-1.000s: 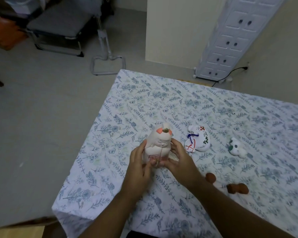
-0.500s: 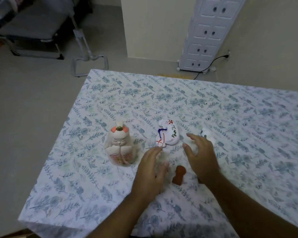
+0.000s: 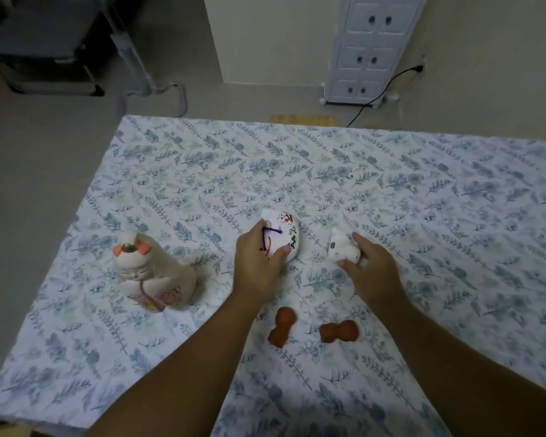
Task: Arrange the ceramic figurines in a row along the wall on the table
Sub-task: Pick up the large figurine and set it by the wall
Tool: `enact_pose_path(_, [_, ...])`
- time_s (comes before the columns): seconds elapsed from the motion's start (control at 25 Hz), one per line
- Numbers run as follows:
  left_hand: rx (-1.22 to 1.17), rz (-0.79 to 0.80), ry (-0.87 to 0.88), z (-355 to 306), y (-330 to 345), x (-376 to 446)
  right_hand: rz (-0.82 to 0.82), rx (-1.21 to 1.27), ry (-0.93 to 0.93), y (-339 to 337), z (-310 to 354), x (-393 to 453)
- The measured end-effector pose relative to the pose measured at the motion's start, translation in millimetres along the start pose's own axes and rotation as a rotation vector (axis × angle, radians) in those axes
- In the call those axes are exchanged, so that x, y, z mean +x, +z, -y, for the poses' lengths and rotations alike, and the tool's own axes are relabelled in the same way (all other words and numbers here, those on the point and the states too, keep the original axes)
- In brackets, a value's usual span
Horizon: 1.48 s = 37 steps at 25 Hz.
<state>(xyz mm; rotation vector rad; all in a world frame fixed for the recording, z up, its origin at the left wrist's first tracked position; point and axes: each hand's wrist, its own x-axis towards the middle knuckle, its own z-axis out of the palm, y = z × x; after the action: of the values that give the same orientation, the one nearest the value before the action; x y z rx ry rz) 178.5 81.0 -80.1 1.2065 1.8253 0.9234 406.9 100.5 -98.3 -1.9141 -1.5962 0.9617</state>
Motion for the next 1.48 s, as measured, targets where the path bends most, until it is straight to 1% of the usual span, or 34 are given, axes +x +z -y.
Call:
enact_pose_path(0.08, [0.045,-0.108,0.005,-11.3,9.1,-3.4,-0.029,0.006,-0.024,2.5,6.3,4.5])
enact_pose_path(0.12, [0.073,-0.127,0.030,-16.3,14.6,-4.7,-0.039,0.008,-0.046,3.7,10.0,7.4])
enact_pose_path(0.32, [0.224,-0.109,0.218,-28.3,35.9,-14.9,-0.013,-0.115,-0.227,11.7,15.2,12.2])
enact_pose_path(0.4, [0.244,-0.092,0.255,-27.3,42.7,-18.9,0.038,-0.079,-0.206,15.0,12.8,12.2])
enact_pose_path(0.52, [0.260,-0.062,0.228,-28.4,43.4,-15.0,0.103,0.010,-0.151,14.9,9.6,11.0])
enact_pose_path(0.6, [0.195,-0.021,0.208,-28.8,35.7,-15.1,0.159,0.044,-0.153,11.3,8.0,3.7])
enact_pose_path(0.68, [0.120,-0.008,0.179,-26.9,22.7,-26.5,0.185,0.097,-0.113,8.2,7.1,-11.8])
enact_pose_path(0.76, [0.090,-0.014,0.134,-17.3,10.0,-48.9,0.147,0.088,-0.033,7.2,5.2,-33.9])
enact_pose_path(0.84, [0.156,0.028,0.077,-1.6,1.1,-75.6,0.093,-0.016,-0.005,7.6,0.3,-58.6])
enact_pose_path(0.92, [0.231,0.119,-0.008,14.3,-2.7,-98.8,0.102,-0.107,-0.028,7.4,-8.0,-84.1])
enact_pose_path(1.0, [0.221,0.188,-0.096,26.3,-3.2,-114.1,0.160,-0.134,-0.076,6.9,-18.6,-107.6])
enact_pose_path(1.12, [0.211,0.219,-0.107,33.5,-1.0,-118.0,0.282,-0.154,-0.127,6.1,-34.8,-124.5])
enact_pose_path(1.24, [0.203,0.221,-0.078,32.1,-3.9,-112.7,0.234,-0.142,-0.110,3.2,-36.5,-121.9])
enact_pose_path(1.32, [0.168,0.227,-0.116,30.0,-7.3,-111.3,0.206,-0.098,-0.114,0.7,-30.1,-119.7])
enact_pose_path(1.4, [0.141,0.209,-0.142,26.9,-7.2,-112.5,0.182,-0.025,-0.162,-1.7,-22.0,-119.2])
enact_pose_path(1.48, [0.116,0.160,-0.099,23.1,-2.3,-114.1,0.148,0.023,-0.221,-3.4,-15.2,-118.1])
